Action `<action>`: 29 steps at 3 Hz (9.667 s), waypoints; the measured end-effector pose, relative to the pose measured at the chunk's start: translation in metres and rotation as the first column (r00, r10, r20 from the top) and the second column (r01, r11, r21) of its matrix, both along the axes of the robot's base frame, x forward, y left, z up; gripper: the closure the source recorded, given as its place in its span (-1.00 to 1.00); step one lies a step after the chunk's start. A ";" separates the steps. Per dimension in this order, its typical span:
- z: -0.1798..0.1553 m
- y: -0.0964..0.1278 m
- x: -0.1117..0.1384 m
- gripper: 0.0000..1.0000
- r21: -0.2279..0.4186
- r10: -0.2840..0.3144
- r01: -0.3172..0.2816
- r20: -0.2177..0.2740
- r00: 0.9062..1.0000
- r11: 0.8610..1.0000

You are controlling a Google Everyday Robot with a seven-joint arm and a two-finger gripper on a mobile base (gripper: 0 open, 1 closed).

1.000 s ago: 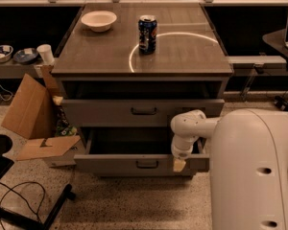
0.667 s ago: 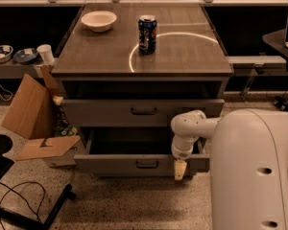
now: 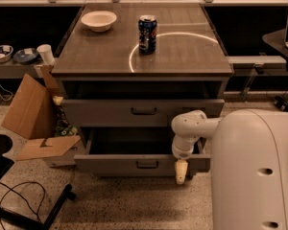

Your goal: Open middle drawer

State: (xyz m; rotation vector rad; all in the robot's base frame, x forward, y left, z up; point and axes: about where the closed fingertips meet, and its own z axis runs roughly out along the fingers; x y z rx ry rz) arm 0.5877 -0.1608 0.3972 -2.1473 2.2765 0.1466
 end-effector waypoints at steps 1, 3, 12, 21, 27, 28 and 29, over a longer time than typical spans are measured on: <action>0.000 0.001 -0.028 -1.00 -0.001 -0.014 0.014 -0.007 1.000 1.000; 0.010 0.002 -0.077 -0.65 -0.030 -0.033 0.034 0.028 0.999 0.999; 0.024 -0.002 -0.173 -0.65 -0.002 -0.131 0.131 -0.023 0.991 0.991; 0.040 -0.014 -0.226 1.00 -0.003 -0.229 0.229 -0.061 0.971 0.973; 0.045 -0.012 -0.224 -0.44 0.011 -0.267 0.269 -0.066 0.961 0.963; 0.046 -0.012 -0.225 -0.92 0.011 -0.262 0.264 -0.069 0.963 0.965; 0.074 -0.024 -0.228 -1.00 -0.014 -0.297 0.297 -0.055 0.953 0.955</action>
Offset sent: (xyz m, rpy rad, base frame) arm -0.1306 0.0025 0.0135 -0.0627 -0.0489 -0.0366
